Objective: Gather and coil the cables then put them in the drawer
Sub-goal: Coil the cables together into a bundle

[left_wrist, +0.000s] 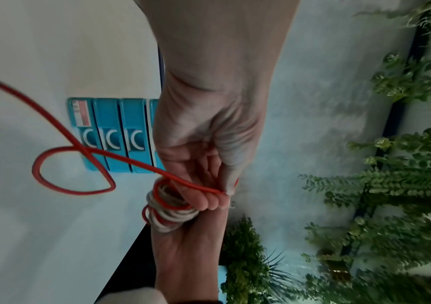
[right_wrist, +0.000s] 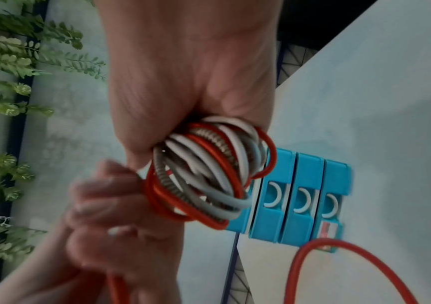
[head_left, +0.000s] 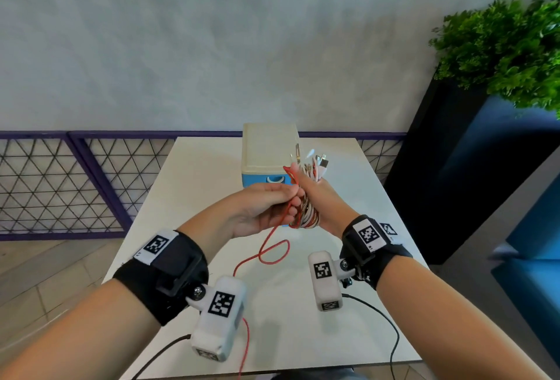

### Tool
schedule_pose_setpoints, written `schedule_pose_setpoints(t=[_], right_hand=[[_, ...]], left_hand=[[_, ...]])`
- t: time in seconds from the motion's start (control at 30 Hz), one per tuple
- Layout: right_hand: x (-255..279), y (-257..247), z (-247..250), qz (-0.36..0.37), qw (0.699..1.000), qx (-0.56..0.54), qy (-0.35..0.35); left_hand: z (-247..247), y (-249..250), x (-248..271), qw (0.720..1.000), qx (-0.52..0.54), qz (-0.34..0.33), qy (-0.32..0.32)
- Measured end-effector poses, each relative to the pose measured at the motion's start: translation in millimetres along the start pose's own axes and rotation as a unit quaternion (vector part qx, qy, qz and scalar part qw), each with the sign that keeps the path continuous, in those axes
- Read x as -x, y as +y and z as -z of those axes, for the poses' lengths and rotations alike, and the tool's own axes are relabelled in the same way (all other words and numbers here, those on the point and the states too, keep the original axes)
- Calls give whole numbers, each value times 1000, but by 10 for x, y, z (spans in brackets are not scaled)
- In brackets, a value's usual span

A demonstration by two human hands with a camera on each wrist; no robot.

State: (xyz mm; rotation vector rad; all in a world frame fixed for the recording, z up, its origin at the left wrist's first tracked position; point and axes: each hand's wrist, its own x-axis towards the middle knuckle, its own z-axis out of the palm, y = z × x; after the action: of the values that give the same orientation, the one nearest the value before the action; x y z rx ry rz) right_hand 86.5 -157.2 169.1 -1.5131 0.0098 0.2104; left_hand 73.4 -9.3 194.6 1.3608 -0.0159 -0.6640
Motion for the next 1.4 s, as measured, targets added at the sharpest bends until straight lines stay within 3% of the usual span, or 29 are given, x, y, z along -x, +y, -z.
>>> schedule_pose_setpoints(t=[0.13, 0.3, 0.4, 0.57, 0.67, 0.73, 0.8, 0.87, 0.93, 1.0, 1.07, 1.17, 1.3, 1.4], right_hand=[[-12, -12, -67, -31, 999, -29, -9], [15, 37, -13, -44, 995, -20, -86], [53, -1, 4, -31, 999, 2, -28], [-52, 15, 142, -4, 992, -57, 111], [-89, -41, 276, -1, 981, -141, 136], [-61, -120, 316, 4, 972, -203, 114], [-19, -178, 306, -10, 968, -237, 76], [14, -198, 278, -31, 978, -199, 45], [37, -209, 240, -38, 993, -106, 29], [70, -229, 198, -34, 999, 16, 24], [92, -246, 148, -28, 992, 120, 23], [79, -242, 75, -23, 981, 193, 23], [61, -234, 33, -23, 975, 219, 3], [91, -223, 45, -46, 980, 185, -56]], left_hand=[[-64, -25, -35, 1000, -30, 0, 8], [-75, -54, -4, 996, -83, 12, 17], [-112, -58, 17, 992, -127, 11, 4], [-28, -152, 103, 986, -120, 61, -97], [109, -280, 166, 964, -151, 111, -189], [181, -361, 156, 940, -240, 121, -211], [206, -380, 102, 906, -388, 83, -149], [214, -358, 6, 861, -509, -10, -21], [209, -310, -57, 837, -533, -94, 87], [184, -256, -79, 838, -502, -149, 151], [165, -209, -99, 846, -469, -182, 175], [112, -184, -105, 846, -448, -220, 187], [50, -212, -75, 851, -417, -256, 190], [52, -203, -52, 852, -412, -272, 174]])
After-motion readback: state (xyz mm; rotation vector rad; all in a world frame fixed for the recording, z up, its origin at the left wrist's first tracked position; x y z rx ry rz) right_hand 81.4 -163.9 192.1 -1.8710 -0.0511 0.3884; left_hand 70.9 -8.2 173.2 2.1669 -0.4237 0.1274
